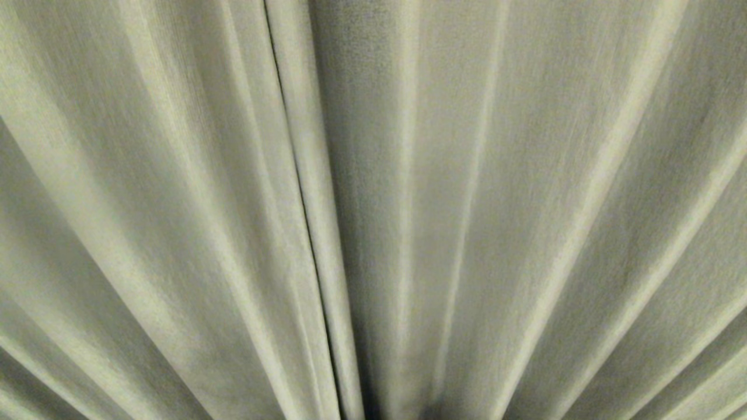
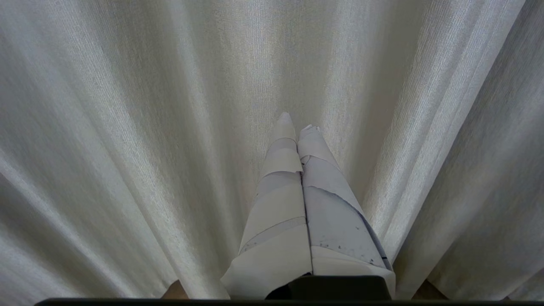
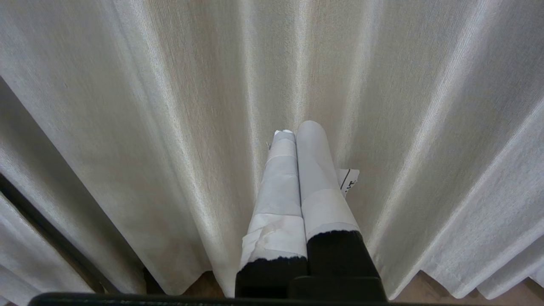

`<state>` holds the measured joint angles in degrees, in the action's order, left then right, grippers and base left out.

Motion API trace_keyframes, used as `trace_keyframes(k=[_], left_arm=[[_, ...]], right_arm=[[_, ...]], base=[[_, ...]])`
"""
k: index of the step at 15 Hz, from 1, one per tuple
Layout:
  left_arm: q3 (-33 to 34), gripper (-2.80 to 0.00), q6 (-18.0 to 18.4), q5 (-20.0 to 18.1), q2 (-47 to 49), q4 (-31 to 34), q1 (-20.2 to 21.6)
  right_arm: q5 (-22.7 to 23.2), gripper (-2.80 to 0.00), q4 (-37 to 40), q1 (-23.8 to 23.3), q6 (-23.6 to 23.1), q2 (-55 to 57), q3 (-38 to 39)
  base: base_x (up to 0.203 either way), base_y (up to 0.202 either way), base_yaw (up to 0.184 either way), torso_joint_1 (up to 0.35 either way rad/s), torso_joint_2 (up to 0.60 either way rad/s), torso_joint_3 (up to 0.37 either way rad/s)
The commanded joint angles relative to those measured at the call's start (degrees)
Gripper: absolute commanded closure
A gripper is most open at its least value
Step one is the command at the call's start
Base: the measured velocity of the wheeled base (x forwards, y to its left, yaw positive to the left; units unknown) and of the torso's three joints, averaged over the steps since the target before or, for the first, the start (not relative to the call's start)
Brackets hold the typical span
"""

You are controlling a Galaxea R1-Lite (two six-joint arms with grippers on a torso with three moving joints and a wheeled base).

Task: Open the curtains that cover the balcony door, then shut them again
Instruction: Pull the outer curtains open on both sides

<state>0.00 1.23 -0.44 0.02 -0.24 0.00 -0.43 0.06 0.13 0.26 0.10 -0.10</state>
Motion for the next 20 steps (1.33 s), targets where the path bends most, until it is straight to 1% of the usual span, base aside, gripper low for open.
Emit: trace_keyframes(k=[1, 4, 5, 10, 12, 13, 14, 16, 17, 18, 20], left_arm=[[0.0, 0.00, 0.4, -0.1, 0.0, 0.0, 0.0], [0.0, 0.00, 2.2, -0.6, 0.0, -0.6, 0.0], [0.0, 0.00, 2.1, -0.4, 0.0, -1.7, 0.0], [0.0, 0.00, 2.0, -0.4, 0.0, -10.2, 0.0], [0.0, 0.00, 2.5, -0.3, 0.0, -13.5, 0.0], [0.0, 0.00, 3.5, -0.5, 0.0, -15.5, 0.0], [0.0, 0.00, 4.6, -0.2, 0.0, -16.0, 0.0], [0.0, 0.00, 6.1, -1.4, 0.0, -17.4, 0.0], [0.0, 0.00, 7.3, -2.7, 0.0, -17.9, 0.0], [0.0, 0.00, 7.7, -3.9, 0.0, -18.0, 0.0], [-2.0, 0.00, 7.3, -5.8, 0.0, -15.7, 0.0]], right_arm=[[0.0, 0.00, 0.0, 0.0, 0.0, 0.0, 0.0], [0.0, 0.00, 0.0, 0.0, 0.0, 0.0, 0.0], [0.0, 0.00, 0.0, 0.0, 0.0, 0.0, 0.0], [0.0, 0.00, 0.0, 0.0, 0.0, 0.0, 0.0], [0.0, 0.00, 0.0, 0.0, 0.0, 0.0, 0.0], [0.0, 0.00, 0.0, 0.0, 0.0, 0.0, 0.0], [0.0, 0.00, 0.0, 0.0, 0.0, 0.0, 0.0], [0.0, 0.00, 0.0, 0.0, 0.0, 0.0, 0.0], [0.0, 0.00, 0.0, 0.0, 0.0, 0.0, 0.0], [0.0, 0.00, 0.0, 0.0, 0.0, 0.0, 0.0], [0.0, 0.00, 0.0, 0.0, 0.0, 0.0, 0.0]], base=[[0.000, 0.000, 0.000, 0.000, 0.00, 0.000], [0.000, 0.000, 0.000, 0.000, 0.00, 0.000], [0.000, 0.000, 0.000, 0.000, 0.00, 0.000], [0.000, 0.000, 0.000, 0.000, 0.00, 0.000], [0.000, 0.000, 0.000, 0.000, 0.00, 0.000], [0.000, 0.000, 0.000, 0.000, 0.00, 0.000], [0.000, 0.000, 0.000, 0.000, 0.00, 0.000], [0.000, 0.000, 0.000, 0.000, 0.00, 0.000], [0.000, 0.000, 0.000, 0.000, 0.00, 0.000], [0.000, 0.000, 0.000, 0.000, 0.00, 0.000], [0.000, 0.000, 0.000, 0.000, 0.00, 0.000]])
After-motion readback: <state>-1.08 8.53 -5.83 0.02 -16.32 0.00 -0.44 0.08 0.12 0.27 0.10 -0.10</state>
